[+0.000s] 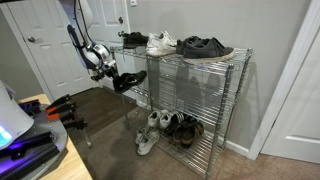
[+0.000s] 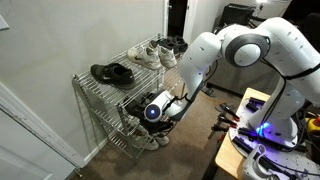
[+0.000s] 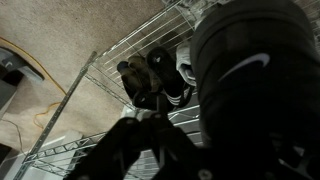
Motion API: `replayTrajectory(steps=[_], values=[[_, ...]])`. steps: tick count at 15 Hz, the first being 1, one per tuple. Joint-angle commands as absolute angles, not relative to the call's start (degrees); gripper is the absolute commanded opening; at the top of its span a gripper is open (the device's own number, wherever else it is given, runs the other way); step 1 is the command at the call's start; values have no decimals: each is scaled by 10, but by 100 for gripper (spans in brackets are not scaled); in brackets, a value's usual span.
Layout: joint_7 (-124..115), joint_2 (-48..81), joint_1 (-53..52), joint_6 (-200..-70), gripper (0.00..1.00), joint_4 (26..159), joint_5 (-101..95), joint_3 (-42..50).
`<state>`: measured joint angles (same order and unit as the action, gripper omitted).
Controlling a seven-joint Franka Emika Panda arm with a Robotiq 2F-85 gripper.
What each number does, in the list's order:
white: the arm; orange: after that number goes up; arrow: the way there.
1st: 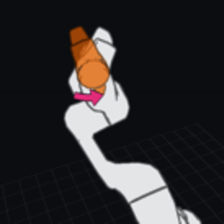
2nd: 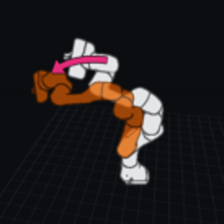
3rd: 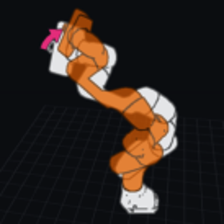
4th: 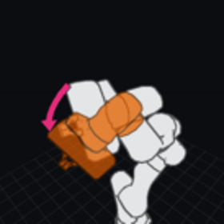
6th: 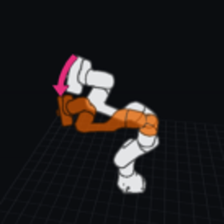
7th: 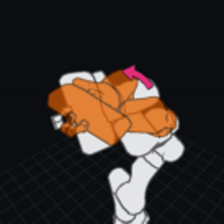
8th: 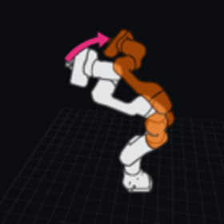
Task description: Lift the black shoe from the second shelf and put it on the first shelf with its pair
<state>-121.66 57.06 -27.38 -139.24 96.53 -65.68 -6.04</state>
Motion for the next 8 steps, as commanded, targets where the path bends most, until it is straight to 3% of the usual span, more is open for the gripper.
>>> replayTrajectory(steps=[1, 5, 8], values=[[-1188, 580, -262, -1409, 28, 954, -648, -69], [-1180, 574, -263, -1405, 3, 957, -642, -70], [-1161, 570, -257, -1406, 1, 964, -626, -79]])
